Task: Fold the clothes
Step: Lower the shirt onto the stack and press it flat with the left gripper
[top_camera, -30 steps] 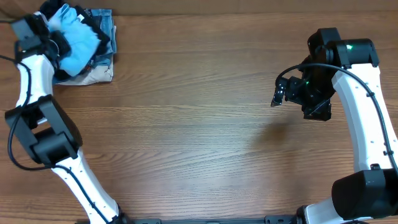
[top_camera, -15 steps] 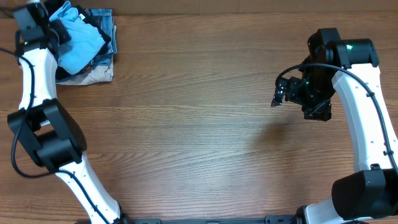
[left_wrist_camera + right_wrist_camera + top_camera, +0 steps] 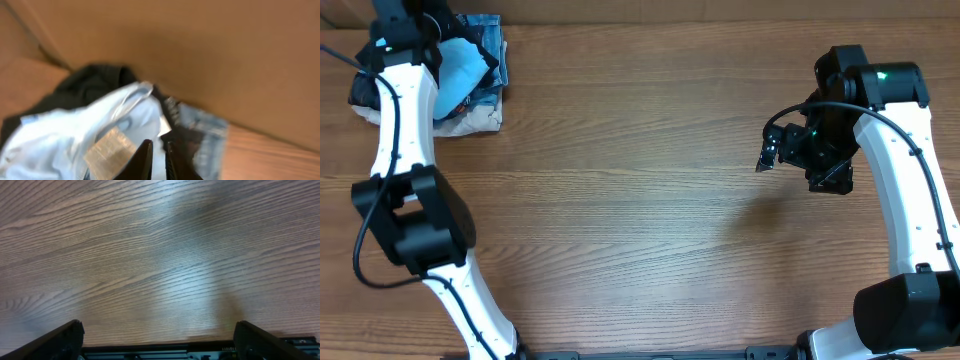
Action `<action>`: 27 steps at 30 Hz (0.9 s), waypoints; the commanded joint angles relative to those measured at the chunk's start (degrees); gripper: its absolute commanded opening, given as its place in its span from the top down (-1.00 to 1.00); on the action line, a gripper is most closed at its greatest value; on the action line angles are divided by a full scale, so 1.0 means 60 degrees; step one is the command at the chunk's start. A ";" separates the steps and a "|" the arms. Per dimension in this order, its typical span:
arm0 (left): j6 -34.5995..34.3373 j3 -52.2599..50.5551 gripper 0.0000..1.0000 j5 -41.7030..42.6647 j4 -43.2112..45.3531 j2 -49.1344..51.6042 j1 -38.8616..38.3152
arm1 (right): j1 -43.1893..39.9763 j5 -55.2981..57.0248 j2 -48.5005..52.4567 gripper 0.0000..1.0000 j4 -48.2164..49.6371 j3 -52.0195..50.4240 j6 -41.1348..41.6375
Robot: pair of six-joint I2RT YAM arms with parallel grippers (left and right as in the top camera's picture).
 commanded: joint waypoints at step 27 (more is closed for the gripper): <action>0.0630 0.0255 0.78 -0.0131 0.0743 -0.0557 0.0168 | -0.0018 0.0058 -0.0182 -1.00 0.0248 0.0262 -0.0004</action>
